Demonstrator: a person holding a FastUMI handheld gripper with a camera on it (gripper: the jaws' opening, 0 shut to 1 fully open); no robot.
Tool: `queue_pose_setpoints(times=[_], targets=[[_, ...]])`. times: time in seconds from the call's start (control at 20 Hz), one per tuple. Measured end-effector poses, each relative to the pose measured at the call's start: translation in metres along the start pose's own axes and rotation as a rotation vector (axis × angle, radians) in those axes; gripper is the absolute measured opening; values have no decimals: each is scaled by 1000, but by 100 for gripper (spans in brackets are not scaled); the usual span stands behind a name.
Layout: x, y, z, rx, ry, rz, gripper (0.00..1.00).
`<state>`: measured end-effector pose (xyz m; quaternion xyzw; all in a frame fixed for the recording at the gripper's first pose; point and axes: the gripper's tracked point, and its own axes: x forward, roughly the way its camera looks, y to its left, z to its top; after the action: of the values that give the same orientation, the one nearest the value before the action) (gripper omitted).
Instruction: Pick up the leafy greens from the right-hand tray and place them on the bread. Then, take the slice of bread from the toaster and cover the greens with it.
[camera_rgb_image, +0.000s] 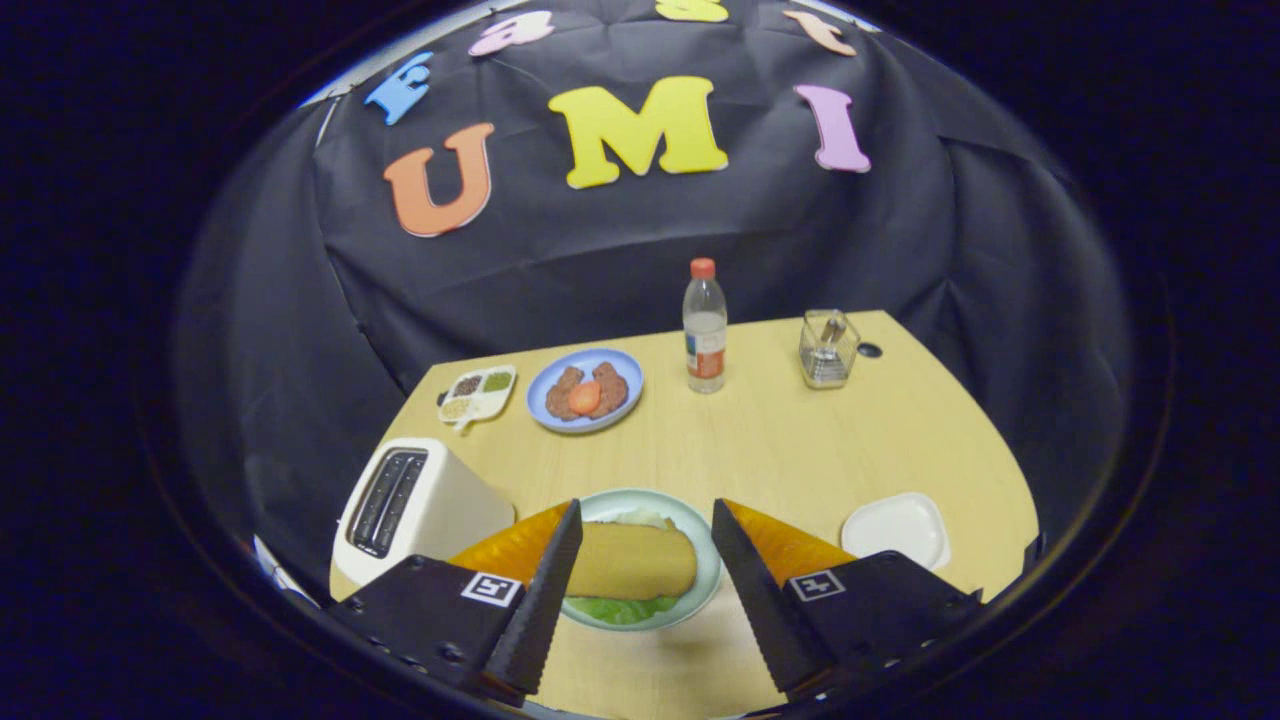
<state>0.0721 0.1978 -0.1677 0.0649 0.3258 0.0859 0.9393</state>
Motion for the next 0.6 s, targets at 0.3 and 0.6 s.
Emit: queue_pose_setpoints(times=[0.3, 0.6], targets=[[-84, -20, 45, -84, -199, 44, 95], [-164, -67, 70, -136, -382, 6, 97]])
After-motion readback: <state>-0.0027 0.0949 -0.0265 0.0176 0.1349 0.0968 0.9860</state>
